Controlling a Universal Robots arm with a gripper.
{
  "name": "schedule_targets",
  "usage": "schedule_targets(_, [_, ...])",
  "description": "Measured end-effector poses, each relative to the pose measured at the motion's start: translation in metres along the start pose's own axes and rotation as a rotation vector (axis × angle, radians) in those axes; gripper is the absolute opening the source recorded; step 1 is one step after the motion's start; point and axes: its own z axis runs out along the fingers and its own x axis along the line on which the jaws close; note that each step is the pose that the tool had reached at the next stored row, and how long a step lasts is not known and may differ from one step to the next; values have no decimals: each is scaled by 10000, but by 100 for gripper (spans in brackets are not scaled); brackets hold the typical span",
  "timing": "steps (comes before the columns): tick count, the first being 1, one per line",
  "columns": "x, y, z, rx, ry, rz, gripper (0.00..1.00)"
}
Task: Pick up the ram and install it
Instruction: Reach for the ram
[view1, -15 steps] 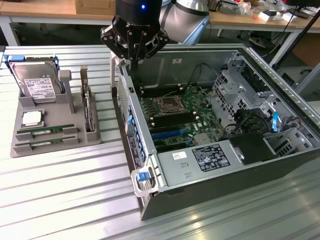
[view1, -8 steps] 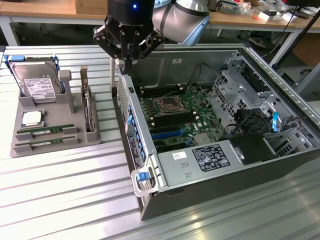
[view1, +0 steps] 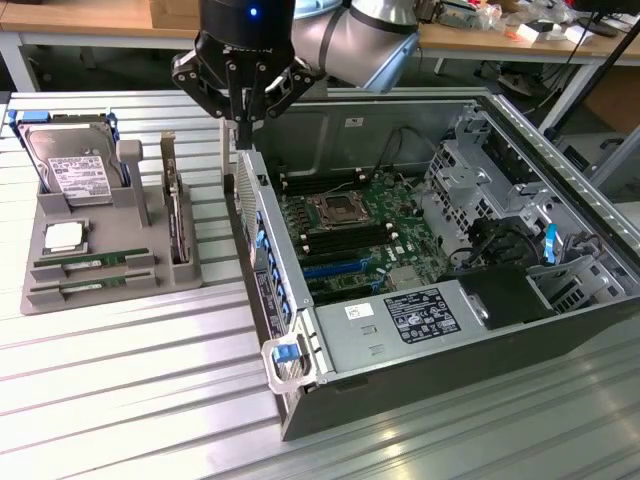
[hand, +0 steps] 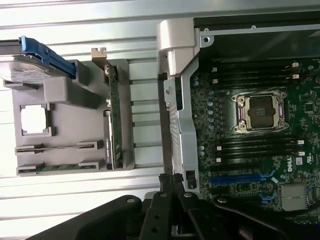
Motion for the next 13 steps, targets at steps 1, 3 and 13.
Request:
schedule_targets(1, [42,-3,-1,0,0,1,11])
schedule_targets(3, [72,-5,-2,0,0,1,11])
schedule_targets(13, [310,-23,-7,-1,1,1,11])
